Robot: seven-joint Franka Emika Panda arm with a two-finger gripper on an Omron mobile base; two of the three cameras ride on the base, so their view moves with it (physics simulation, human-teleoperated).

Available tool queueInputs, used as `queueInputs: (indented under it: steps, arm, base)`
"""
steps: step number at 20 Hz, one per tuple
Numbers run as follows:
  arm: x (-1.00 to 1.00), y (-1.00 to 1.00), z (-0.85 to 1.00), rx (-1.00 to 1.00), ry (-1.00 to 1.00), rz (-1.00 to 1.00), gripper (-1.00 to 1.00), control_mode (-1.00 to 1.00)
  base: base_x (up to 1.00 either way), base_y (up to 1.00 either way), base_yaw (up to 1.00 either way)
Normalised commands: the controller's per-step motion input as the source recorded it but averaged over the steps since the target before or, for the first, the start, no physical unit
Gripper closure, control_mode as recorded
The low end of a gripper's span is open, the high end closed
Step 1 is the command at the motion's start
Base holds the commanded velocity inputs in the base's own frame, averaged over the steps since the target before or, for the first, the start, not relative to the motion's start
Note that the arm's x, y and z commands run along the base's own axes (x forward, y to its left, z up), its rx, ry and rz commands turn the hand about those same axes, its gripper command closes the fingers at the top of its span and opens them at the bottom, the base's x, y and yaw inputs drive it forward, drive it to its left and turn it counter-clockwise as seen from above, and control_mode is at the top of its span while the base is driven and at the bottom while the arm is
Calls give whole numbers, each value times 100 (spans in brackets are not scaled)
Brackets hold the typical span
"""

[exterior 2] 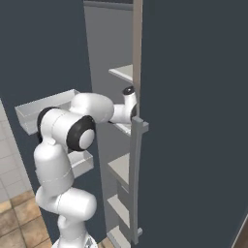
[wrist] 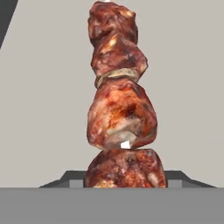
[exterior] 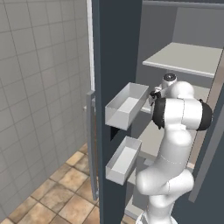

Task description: Store the kebab skewer in the freezer for long-term storage. Close the freezer door after placing the cooked food.

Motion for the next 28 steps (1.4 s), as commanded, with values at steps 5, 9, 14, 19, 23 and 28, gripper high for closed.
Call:
queueInputs:
  steps: [5,9,14,19,23,28]
  arm:
    - [14,-14,-5,0,-1,7,100,-100]
    - [0,-3,-7,0,-4,5,100,-100]
    - [0,0,-2,0,-5,4,-100,-100]
    - [0,0,0,0,-4,0,-100,-100]
    - [0,0,0,0,-1,0,-100,-100]
    - [0,0,0,0,0,0,-100,-100]
  base:
    - [0,0,0]
    - [0,0,0]
    - [0,0,0]
    - [0,0,0]
    - [0,0,0]
    - [0,0,0]
